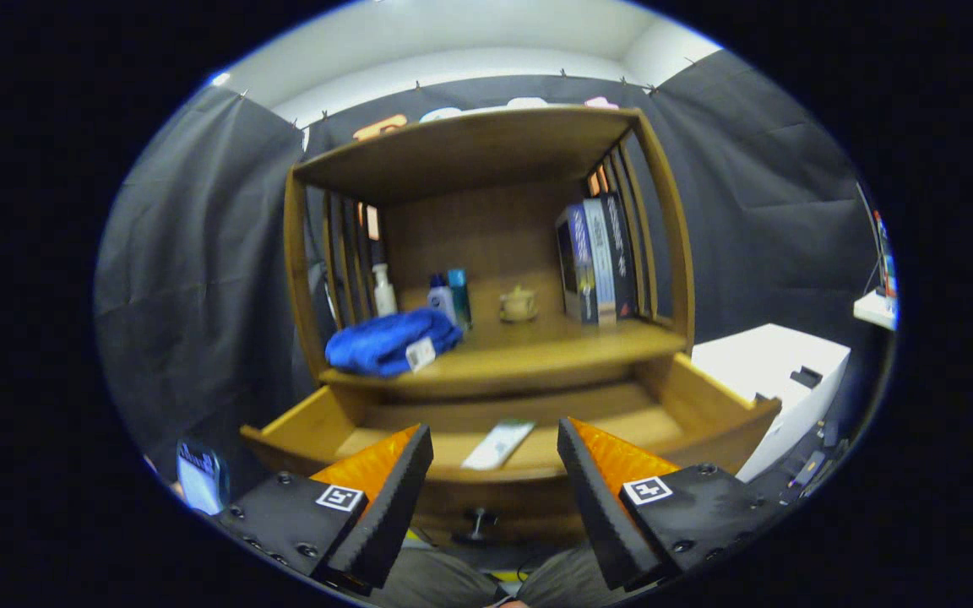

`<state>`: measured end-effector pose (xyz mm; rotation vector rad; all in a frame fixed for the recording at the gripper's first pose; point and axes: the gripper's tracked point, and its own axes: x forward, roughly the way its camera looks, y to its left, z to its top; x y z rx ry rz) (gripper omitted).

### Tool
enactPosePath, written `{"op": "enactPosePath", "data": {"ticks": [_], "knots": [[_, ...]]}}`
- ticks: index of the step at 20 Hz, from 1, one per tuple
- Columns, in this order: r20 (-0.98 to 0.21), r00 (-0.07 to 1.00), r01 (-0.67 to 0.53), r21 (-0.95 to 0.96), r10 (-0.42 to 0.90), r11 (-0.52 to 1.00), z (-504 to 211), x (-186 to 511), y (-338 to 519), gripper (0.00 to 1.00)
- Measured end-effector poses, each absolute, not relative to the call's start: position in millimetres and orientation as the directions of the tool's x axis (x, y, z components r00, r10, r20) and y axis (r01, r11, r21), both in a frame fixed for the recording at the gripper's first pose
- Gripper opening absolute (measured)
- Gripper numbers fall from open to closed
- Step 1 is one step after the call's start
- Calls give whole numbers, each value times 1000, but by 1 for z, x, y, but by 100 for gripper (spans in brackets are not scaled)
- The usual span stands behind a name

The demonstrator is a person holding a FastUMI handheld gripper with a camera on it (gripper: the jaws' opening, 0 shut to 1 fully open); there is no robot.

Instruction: Pull open the drawer, take out the items inside it, and place them on the countertop above the cabinet.

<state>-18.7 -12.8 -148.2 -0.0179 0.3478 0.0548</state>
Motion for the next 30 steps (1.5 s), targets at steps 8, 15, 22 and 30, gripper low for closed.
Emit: {"op": "enactPosePath", "data": {"ticks": [8,15,22,30], "knots": [[-585,798,-149,37,142,988,-153,84,50,98],[-906,413,30,109,87,994,-285,74,40,98],[-978,209,51,16,5,999,-340,57,31,97],[-993,105,85,-40,-49,996,-372,53,32,79]]}}
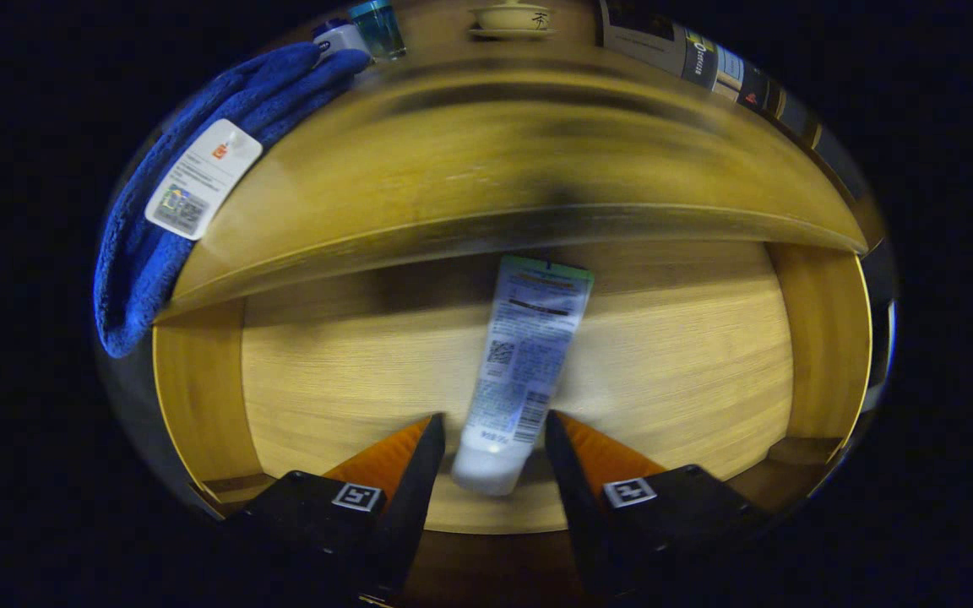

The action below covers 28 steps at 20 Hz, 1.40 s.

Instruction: Pull open the drawer, take out the items inside it, and place them on the countertop above the cabinet.

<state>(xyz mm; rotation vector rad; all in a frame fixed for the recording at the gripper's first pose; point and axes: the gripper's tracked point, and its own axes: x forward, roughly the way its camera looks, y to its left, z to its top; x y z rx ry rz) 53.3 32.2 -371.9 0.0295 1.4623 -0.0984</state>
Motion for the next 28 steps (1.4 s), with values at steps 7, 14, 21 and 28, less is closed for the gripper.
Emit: {"op": "enactPosePath", "data": {"ticks": [7,14,21,28], "knots": [[-992,124,100,20,8,995,-343,50,15,46],[-981,154,90,130,115,987,-314,43,27,45],[-948,264,6,184,176,983,-255,26,29,45],[-886,426,-107,156,187,982,-199,35,40,45]]}}
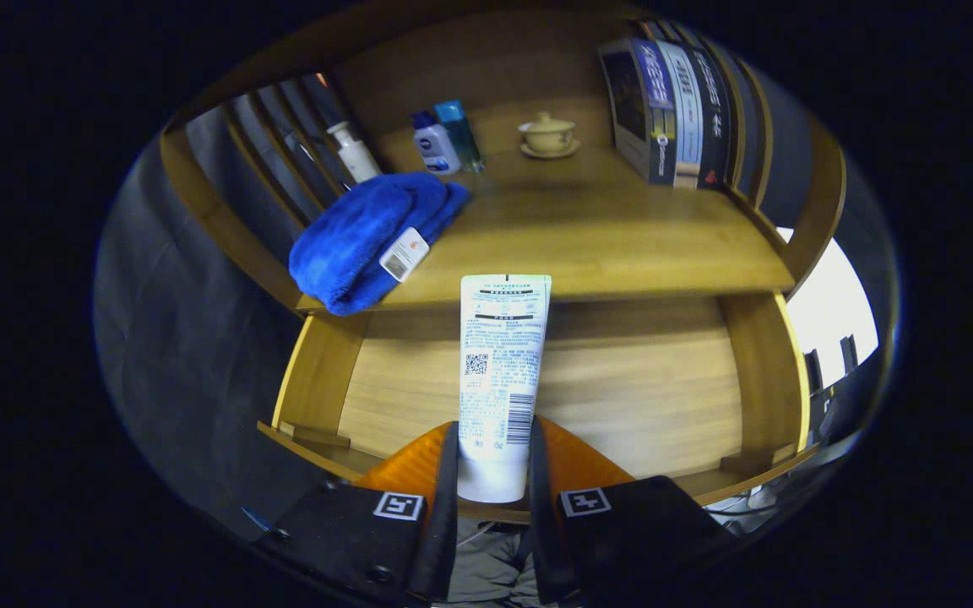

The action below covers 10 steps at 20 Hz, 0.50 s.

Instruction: Pull open the drawer, take out the items inside it, and place them on the countertop above the cabinet.

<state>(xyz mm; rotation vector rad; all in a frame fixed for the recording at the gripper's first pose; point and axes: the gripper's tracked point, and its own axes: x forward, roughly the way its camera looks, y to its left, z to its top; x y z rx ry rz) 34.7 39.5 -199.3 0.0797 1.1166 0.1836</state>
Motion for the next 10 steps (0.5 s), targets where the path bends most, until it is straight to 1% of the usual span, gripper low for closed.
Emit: {"op": "enactPosePath", "data": {"ticks": [5,7,10], "knots": [[-799,569,-108,162,195,981,-163,94,48,45],[-780,597,-91,170,190,981,-159,121,48,45],[-773,616,-53,149,150,987,-166,160,41,45]]}}
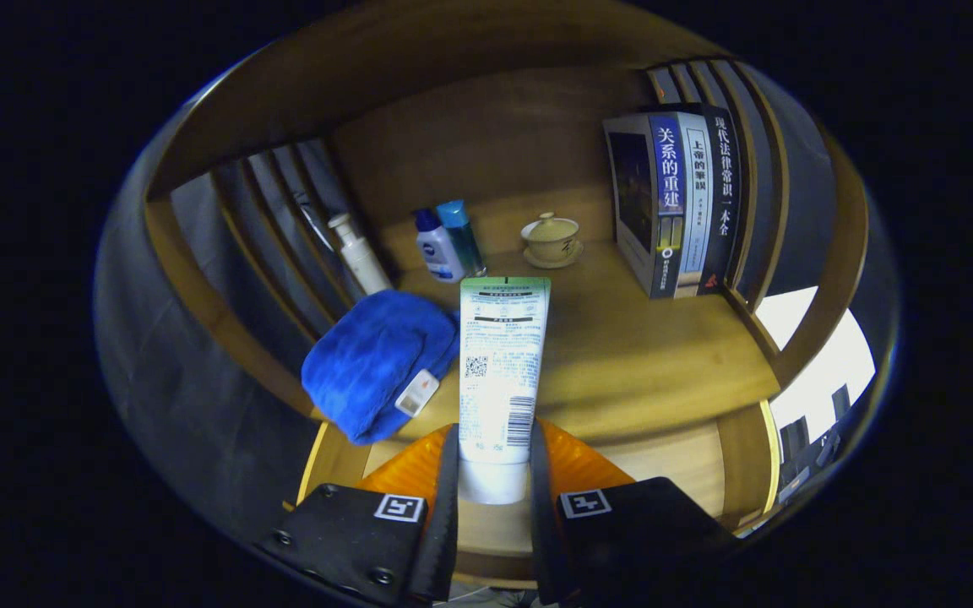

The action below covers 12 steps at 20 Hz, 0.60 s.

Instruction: Pull open the drawer, take out the items inside it, and place them on the countertop above the cabinet.

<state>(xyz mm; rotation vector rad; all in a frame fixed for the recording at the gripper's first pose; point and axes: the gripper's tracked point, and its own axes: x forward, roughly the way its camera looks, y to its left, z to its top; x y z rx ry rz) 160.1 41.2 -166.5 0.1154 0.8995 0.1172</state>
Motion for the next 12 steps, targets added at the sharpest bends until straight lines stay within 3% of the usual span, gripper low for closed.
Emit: {"op": "enactPosePath", "data": {"ticks": [12], "knots": [[-817,572,11,103,78,995,-222,228,32,45]]}}
